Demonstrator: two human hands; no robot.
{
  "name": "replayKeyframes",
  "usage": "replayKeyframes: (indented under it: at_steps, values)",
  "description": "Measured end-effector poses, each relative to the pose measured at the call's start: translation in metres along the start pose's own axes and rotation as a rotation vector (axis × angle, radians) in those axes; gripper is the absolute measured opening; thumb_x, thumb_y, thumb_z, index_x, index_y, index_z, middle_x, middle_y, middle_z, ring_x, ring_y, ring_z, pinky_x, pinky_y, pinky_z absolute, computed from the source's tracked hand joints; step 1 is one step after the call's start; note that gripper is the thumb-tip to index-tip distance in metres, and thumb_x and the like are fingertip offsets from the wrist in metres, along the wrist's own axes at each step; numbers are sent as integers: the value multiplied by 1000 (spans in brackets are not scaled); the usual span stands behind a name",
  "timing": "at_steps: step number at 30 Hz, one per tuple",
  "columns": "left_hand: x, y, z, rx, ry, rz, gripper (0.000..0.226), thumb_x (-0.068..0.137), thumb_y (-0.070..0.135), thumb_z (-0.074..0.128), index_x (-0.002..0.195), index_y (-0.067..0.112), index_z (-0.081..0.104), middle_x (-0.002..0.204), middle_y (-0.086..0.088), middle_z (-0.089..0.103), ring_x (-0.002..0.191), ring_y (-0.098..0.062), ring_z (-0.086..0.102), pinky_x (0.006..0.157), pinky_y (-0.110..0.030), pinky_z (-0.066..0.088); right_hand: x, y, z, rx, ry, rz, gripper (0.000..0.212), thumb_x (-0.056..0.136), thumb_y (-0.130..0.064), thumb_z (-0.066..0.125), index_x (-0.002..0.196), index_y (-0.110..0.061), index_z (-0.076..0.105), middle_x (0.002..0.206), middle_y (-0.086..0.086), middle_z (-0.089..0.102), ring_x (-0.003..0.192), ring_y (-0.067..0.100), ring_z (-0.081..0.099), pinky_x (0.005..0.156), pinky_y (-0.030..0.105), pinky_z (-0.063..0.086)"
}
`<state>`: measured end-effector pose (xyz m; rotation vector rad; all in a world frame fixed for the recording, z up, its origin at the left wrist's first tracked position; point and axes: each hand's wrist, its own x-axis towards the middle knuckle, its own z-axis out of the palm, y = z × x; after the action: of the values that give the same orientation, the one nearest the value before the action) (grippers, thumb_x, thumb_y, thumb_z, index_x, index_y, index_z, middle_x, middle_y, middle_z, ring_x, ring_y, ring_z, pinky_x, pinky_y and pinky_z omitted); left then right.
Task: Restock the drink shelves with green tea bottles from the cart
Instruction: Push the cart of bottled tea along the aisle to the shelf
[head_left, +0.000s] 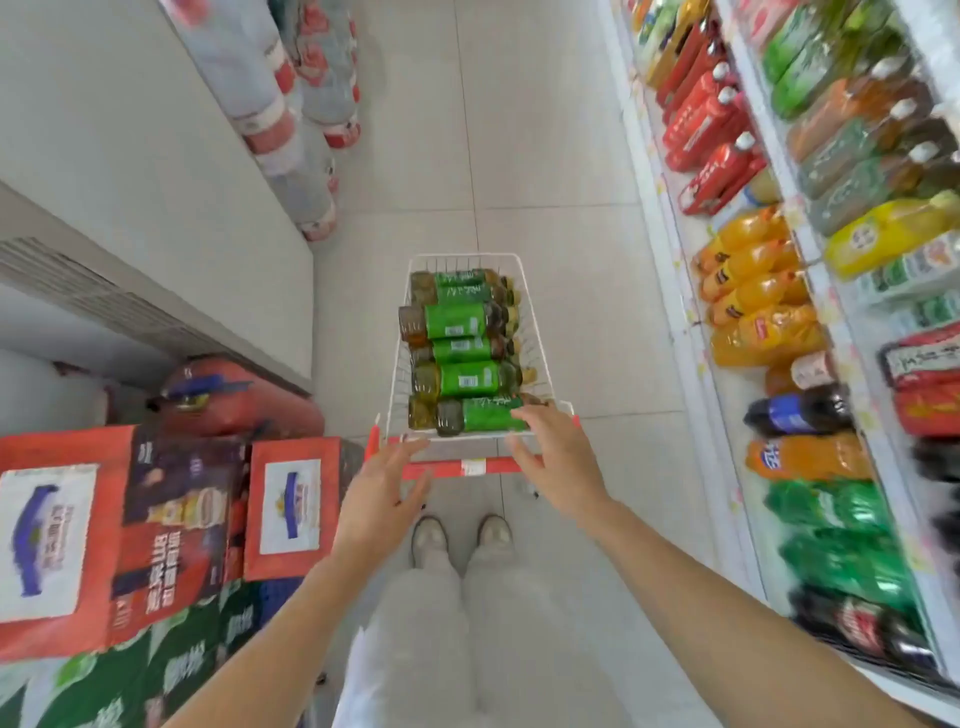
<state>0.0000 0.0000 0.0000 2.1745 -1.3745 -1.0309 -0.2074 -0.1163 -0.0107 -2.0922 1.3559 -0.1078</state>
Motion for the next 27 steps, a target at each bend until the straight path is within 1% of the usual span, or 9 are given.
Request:
replayKeyframes:
  at_steps: [4, 6, 8, 10, 13, 17, 21, 23, 27]
  values:
    - [47, -36, 28, 283, -98, 76, 69, 85, 60, 33, 137, 18, 51, 137, -7, 55, 127, -29, 50, 107, -47, 40, 26, 32, 38, -164, -102, -27, 54, 91, -51, 42, 130, -15, 54, 131, 6, 58, 121, 25, 53, 101, 39, 41]
    - [65, -50, 41, 393, -137, 97, 71, 88, 64, 39, 141, 17, 45, 142, -7, 49, 132, -28, 45, 112, -45, 34, 35, 48, 58, -221, -145, -29, 61, 89, -57, 37, 131, -15, 54, 133, 8, 56, 123, 27, 52, 102, 41, 40]
    - [80, -65, 54, 462, -178, 113, 73, 89, 62, 46, 145, 17, 39, 149, -8, 42, 138, -27, 36, 117, -43, 24, 44, 63, 73, -262, -177, -35, 71, 86, -64, 28, 130, -15, 55, 132, 10, 57, 123, 29, 52, 103, 43, 40]
    - [94, -75, 63, 520, -242, 110, 82, 87, 71, 36, 148, 17, 34, 152, -7, 37, 142, -26, 31, 119, -42, 18, 52, 78, 85, -309, -223, -43, 73, 86, -68, 25, 129, -17, 55, 125, 8, 60, 117, 28, 55, 100, 43, 42]
    - [103, -86, 74, 591, -287, 169, 94, 80, 81, 14, 146, 18, 38, 150, -4, 43, 141, -24, 34, 119, -44, 22, 57, 93, 96, -376, -234, -89, 73, 89, -71, 21, 125, -20, 57, 109, 2, 62, 102, 24, 58, 91, 38, 44]
    - [110, -92, 79, 606, -312, 201, 101, 81, 82, 2, 140, 13, 49, 141, -7, 53, 135, -27, 45, 113, -49, 33, 58, 97, 99, -411, -204, -129, 78, 87, -75, 17, 123, -22, 60, 107, 2, 61, 100, 23, 57, 91, 38, 44]
    - [119, -94, 79, 597, -349, 225, 97, 82, 82, 14, 134, 12, 54, 133, -7, 60, 125, -28, 55, 109, -50, 39, 61, 102, 99, -431, -224, -128, 79, 83, -81, 22, 125, -25, 58, 109, 0, 59, 101, 22, 55, 90, 36, 44]
    - [121, -94, 78, 600, -359, 231, 96, 82, 82, 15, 132, 11, 56, 130, -7, 62, 121, -28, 57, 108, -50, 40, 62, 104, 99, -429, -212, -126, 79, 82, -82, 23, 124, -25, 59, 108, 0, 59, 101, 22, 55, 89, 36, 44]
    - [124, -93, 81, 624, -368, 237, 90, 83, 81, 25, 136, 13, 53, 133, -5, 60, 125, -26, 55, 110, -48, 38, 67, 107, 98, -437, -176, -128, 79, 80, -83, 25, 121, -26, 61, 107, 0, 59, 100, 21, 56, 87, 35, 45]
